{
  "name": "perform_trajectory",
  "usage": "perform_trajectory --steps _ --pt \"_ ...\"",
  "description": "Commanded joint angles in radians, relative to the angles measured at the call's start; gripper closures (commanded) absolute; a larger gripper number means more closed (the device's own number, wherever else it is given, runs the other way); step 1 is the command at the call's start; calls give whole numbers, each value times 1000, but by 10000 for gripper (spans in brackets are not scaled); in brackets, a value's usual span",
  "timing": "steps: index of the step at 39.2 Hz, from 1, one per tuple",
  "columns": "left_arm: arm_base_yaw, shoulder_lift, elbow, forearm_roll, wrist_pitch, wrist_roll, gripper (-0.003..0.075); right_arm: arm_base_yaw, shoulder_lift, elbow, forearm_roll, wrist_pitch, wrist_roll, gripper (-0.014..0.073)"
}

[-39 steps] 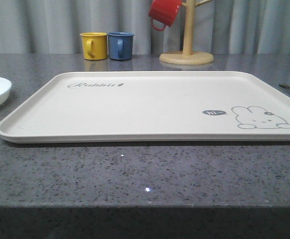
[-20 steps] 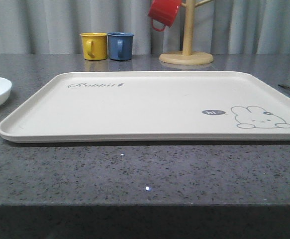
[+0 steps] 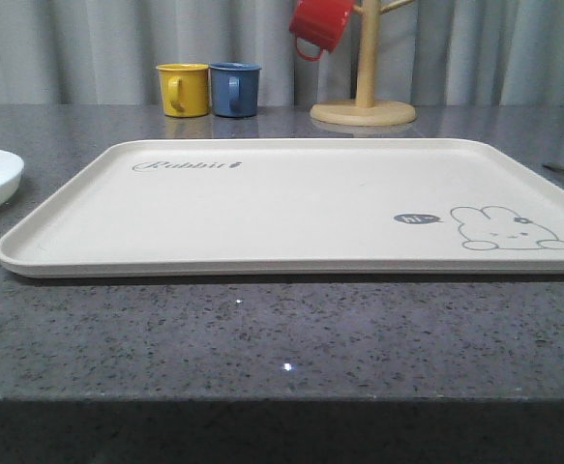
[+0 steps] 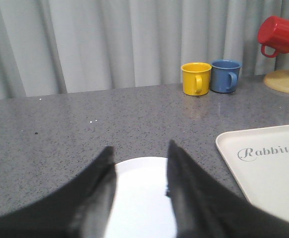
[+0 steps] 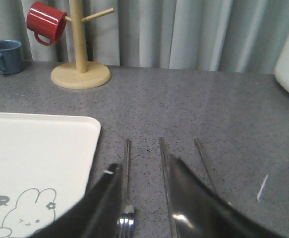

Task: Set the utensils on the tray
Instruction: 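Close the left gripper on the white plate's rim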

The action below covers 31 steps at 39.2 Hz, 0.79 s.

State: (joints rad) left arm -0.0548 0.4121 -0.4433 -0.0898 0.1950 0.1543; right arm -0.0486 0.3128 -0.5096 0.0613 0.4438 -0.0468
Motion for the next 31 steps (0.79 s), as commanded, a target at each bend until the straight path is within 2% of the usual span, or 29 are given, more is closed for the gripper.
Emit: perform_trajectory --steps 1,4,20,26,31 --pt "3 11 -38 -4 -74 -9 166 -1 17 -38 0 -73 -5 75" --pt "3 11 -38 -4 -74 -9 51 -1 17 -38 0 -73 -5 -69" --pt "3 19 -49 -10 -93 -9 37 -1 17 -38 0 -73 -5 -48" --pt "-13 122 -153 -10 40 -9 37 -1 17 -38 0 -73 -5 -48" --pt "-43 294 -293 -9 240 -9 37 -1 17 -38 0 -73 -5 -48"
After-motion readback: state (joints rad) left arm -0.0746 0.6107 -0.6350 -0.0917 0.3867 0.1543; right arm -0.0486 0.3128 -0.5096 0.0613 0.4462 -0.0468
